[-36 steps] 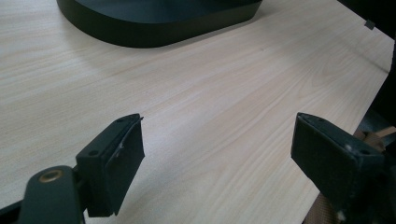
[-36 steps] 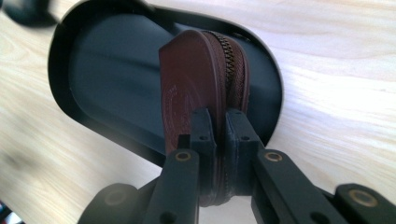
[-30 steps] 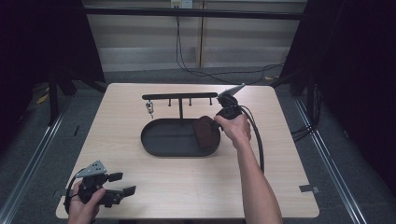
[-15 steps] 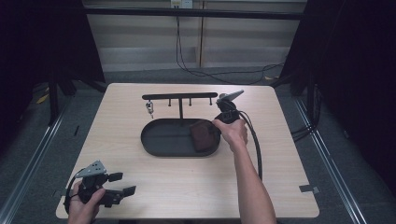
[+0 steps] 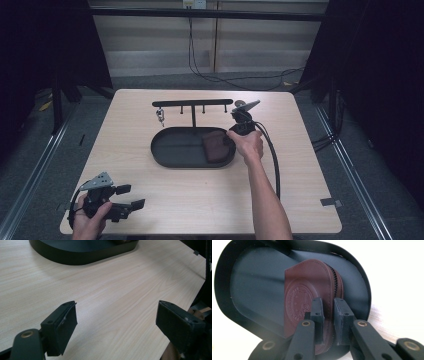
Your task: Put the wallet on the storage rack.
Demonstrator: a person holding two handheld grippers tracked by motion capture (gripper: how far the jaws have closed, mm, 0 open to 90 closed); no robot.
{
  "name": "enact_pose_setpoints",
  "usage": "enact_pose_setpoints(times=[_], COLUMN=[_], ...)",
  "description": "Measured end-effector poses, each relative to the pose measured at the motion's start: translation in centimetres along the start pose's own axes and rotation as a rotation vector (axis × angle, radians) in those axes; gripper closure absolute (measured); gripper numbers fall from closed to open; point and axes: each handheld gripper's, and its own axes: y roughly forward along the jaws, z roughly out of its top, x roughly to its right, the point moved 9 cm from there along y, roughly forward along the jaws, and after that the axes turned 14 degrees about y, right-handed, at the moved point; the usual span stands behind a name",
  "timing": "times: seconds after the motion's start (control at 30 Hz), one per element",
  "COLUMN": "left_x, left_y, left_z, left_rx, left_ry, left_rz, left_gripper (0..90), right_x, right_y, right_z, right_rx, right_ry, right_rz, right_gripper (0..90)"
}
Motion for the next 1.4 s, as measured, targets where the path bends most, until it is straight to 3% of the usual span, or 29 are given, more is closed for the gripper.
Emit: enact_pose_setpoints(times=[0.23, 0.47, 0.7, 0.97, 1.03, 1.17, 1.4], left_x=[0.0, 0.0, 0.0, -0.2, -0.2, -0.2, -0.4], left_y=[0.0, 0.0, 0.1, 0.1, 0.1, 0.1, 0.0], left_z=[0.0, 0.0, -0.1, -0.1, -0.1, -0.1, -0.1], left_rx=[-0.001, -0.003, -0.006, -0.004, -0.005, -0.008, -0.008], left_ry=[-0.002, 0.003, 0.001, -0.005, -0.005, -0.006, -0.018], left_rz=[0.002, -0.003, -0.005, 0.005, 0.006, 0.006, 0.013], left_gripper=[16.9, 16.9, 16.9, 16.9, 16.9, 16.9, 16.8], right_x=[-0.1, -0.4, -0.5, -1.0, -0.6, -0.2, 0.0], right_y=[-0.2, -1.0, -1.5, -2.6, -2.9, -4.0, -5.8], right_z=[0.1, 0.3, 0.2, -0.3, -0.6, -0.9, -1.7], right_rx=[0.039, 0.069, 0.081, 0.117, 0.135, 0.169, 0.225], right_ry=[-0.019, -0.032, -0.054, -0.109, -0.109, -0.122, -0.153], right_rz=[-0.019, 0.019, 0.026, 0.066, 0.062, 0.061, 0.075], right_gripper=[73.1, 69.0, 62.1, 45.9, 36.7, 30.4, 26.7])
